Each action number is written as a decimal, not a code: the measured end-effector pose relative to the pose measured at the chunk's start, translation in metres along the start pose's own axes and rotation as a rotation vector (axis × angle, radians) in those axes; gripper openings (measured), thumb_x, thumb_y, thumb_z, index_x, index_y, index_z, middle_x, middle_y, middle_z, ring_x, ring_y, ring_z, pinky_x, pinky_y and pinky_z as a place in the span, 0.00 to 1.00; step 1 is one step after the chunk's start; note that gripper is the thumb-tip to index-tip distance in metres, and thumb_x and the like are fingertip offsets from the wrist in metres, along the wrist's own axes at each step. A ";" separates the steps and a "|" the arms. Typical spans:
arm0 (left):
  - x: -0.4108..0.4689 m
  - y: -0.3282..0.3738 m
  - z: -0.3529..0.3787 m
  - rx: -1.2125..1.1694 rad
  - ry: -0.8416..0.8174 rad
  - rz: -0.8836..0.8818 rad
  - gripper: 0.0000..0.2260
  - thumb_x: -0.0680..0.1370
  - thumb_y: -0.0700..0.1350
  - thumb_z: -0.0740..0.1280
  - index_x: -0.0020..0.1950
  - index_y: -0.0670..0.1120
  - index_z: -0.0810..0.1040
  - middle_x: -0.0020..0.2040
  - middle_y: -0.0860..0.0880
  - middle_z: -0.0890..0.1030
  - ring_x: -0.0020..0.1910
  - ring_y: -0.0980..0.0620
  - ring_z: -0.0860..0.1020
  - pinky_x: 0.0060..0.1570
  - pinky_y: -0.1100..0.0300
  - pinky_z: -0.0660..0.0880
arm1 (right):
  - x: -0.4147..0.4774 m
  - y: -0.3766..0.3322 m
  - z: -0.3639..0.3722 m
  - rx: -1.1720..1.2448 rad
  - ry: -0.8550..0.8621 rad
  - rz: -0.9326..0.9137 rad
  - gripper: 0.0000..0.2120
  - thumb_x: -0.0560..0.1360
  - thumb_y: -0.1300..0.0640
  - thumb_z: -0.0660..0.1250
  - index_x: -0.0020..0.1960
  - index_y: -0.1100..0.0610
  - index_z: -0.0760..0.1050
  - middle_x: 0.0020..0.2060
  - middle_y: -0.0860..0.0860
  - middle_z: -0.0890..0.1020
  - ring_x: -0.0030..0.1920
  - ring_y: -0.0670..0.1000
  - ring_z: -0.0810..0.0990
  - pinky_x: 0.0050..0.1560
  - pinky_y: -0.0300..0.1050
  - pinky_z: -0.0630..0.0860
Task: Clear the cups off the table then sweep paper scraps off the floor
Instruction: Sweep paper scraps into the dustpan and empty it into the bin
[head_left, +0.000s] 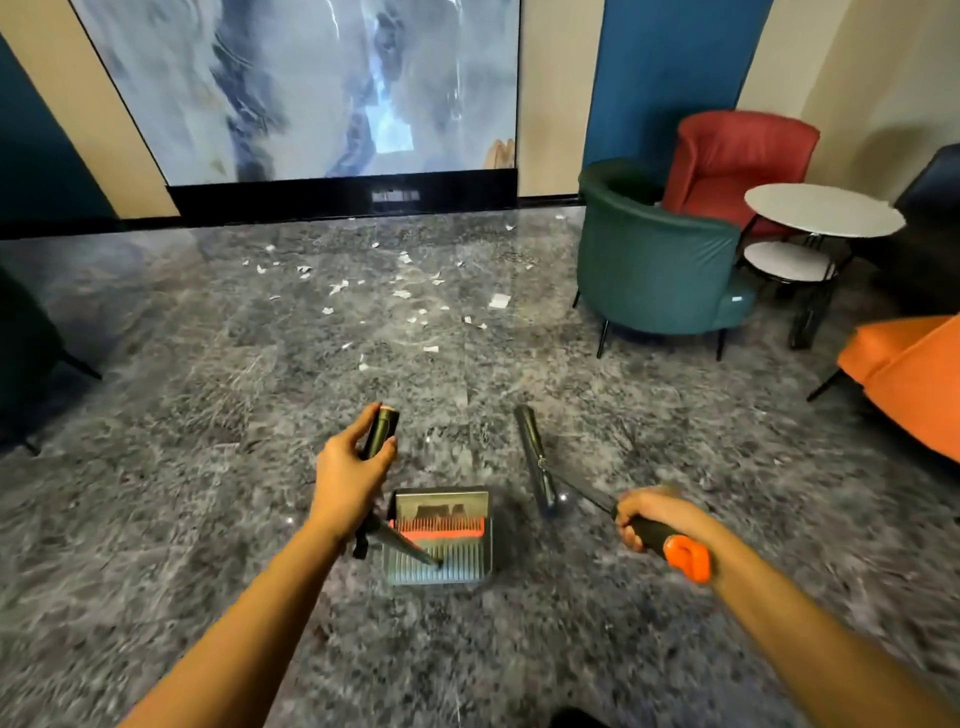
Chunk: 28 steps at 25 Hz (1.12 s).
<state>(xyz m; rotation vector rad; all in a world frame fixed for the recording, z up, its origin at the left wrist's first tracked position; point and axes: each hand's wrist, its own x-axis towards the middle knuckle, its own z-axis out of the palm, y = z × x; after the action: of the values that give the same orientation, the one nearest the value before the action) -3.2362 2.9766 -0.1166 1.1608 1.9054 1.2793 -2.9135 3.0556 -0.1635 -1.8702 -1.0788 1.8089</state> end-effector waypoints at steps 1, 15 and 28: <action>0.033 0.005 0.004 -0.006 -0.003 0.002 0.23 0.78 0.40 0.67 0.72 0.48 0.68 0.35 0.46 0.77 0.28 0.51 0.70 0.28 0.60 0.68 | 0.024 -0.022 0.000 0.018 -0.010 0.003 0.15 0.70 0.74 0.59 0.28 0.63 0.69 0.18 0.56 0.72 0.17 0.51 0.71 0.18 0.35 0.68; 0.591 -0.011 0.086 0.060 -0.062 -0.090 0.22 0.79 0.40 0.65 0.72 0.50 0.68 0.27 0.48 0.73 0.24 0.55 0.67 0.25 0.62 0.66 | 0.462 -0.409 0.022 0.000 -0.079 0.093 0.16 0.74 0.71 0.58 0.28 0.64 0.70 0.17 0.56 0.72 0.15 0.48 0.71 0.16 0.34 0.67; 0.958 -0.060 0.150 0.050 -0.234 -0.261 0.20 0.77 0.34 0.66 0.69 0.44 0.72 0.57 0.31 0.74 0.22 0.65 0.70 0.22 0.68 0.70 | 0.757 -0.704 0.065 -0.025 -0.018 0.175 0.13 0.74 0.75 0.55 0.33 0.65 0.67 0.25 0.58 0.70 0.13 0.47 0.69 0.16 0.33 0.67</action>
<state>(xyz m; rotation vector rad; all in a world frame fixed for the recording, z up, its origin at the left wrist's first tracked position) -3.5824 3.8788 -0.2168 0.9986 1.8512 0.9197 -3.2472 4.0344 -0.2222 -2.0228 -0.9749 1.9177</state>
